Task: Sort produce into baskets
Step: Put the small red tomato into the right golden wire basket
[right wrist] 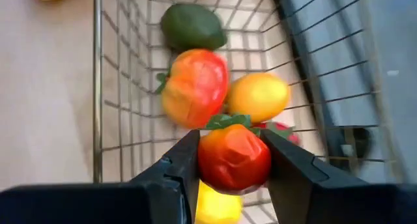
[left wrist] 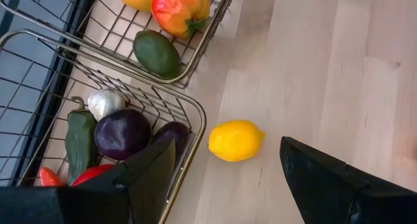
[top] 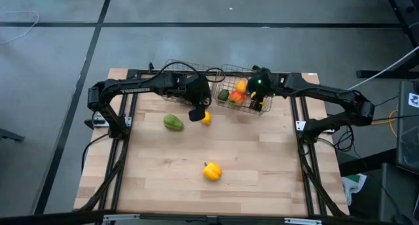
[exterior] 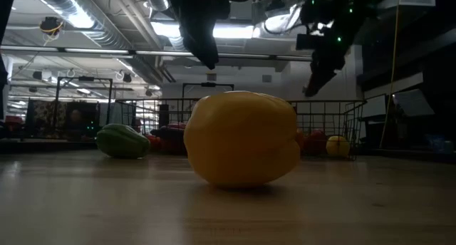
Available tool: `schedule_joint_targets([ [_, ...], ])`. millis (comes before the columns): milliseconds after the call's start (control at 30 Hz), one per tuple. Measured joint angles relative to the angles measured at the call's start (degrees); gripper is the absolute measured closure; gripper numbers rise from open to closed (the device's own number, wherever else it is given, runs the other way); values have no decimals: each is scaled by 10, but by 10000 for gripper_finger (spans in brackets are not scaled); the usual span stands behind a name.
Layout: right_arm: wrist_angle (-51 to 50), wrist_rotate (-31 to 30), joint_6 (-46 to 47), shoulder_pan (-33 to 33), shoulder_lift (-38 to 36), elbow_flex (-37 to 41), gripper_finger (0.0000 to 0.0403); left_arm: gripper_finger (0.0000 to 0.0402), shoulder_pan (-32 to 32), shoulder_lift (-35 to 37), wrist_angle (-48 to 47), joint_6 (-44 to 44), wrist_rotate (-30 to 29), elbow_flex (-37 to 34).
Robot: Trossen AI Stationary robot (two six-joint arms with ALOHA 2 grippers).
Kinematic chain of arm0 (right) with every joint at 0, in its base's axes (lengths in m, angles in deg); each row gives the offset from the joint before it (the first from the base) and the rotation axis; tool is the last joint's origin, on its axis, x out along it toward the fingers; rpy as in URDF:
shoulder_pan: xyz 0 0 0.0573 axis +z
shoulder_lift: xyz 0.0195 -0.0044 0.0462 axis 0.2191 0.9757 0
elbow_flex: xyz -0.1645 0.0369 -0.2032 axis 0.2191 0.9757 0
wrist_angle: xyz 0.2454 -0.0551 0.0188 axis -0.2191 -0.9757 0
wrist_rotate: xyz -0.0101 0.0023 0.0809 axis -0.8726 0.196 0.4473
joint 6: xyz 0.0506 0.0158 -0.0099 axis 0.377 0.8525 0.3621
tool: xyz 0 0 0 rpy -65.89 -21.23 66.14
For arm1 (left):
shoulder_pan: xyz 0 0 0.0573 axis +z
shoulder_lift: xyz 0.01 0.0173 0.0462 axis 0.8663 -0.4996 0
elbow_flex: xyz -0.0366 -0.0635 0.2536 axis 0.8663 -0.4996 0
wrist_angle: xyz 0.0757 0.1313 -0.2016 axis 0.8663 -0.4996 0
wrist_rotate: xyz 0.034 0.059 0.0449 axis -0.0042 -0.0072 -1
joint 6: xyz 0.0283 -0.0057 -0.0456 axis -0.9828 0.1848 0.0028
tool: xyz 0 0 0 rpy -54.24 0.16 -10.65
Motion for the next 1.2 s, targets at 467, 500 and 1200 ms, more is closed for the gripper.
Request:
schedule_joint_targets([
  [467, 94, 114, 4, -109, 1, 96, 265, 128, 0, 0, 7, 3, 0, -1],
  [500, 106, 117, 8, -109, 1, 104, 265, 128, 0, 0, 19, 3, 0, -5],
  [1200, 234, 160, 11, -108, 1, 186, 265, 128, 0, -1, 88, 2, 1, -68],
])
